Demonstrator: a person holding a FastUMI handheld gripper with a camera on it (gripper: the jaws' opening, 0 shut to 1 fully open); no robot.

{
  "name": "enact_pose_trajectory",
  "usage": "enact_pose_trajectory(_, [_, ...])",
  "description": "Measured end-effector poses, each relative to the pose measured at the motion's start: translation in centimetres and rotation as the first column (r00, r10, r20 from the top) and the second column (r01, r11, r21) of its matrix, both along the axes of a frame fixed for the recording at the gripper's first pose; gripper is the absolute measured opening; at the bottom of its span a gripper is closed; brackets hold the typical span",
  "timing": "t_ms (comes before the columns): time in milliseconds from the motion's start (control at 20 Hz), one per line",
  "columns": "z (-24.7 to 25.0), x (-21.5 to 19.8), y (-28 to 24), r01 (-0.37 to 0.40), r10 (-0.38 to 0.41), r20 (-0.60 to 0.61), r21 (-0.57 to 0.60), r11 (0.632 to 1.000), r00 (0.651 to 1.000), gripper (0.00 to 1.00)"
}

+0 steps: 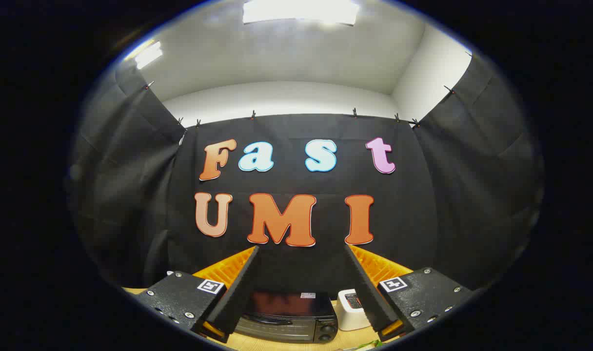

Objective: Open the toaster oven, put the food inside, and close the toaster oven door.

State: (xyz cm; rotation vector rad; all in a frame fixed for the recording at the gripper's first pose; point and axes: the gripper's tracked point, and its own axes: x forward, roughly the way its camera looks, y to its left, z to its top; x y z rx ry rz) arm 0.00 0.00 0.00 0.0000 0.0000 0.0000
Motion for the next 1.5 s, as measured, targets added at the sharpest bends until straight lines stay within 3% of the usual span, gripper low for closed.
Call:
enact_pose_trajectory(250, [0.5,0.0,0.1,-0.007,0.007,-0.001,-0.036,0.999,1.000,1.00])
enact_pose_trajectory(900, [-0.7,0.2,2.8,-0.053,0.053,-0.030,0.005,0.999,0.998,1.00])
enact_pose_trajectory(1500, [-10.8,2.9,4.7,-0.069,0.077,-0.217,0.045,0.997,0.973,1.00])
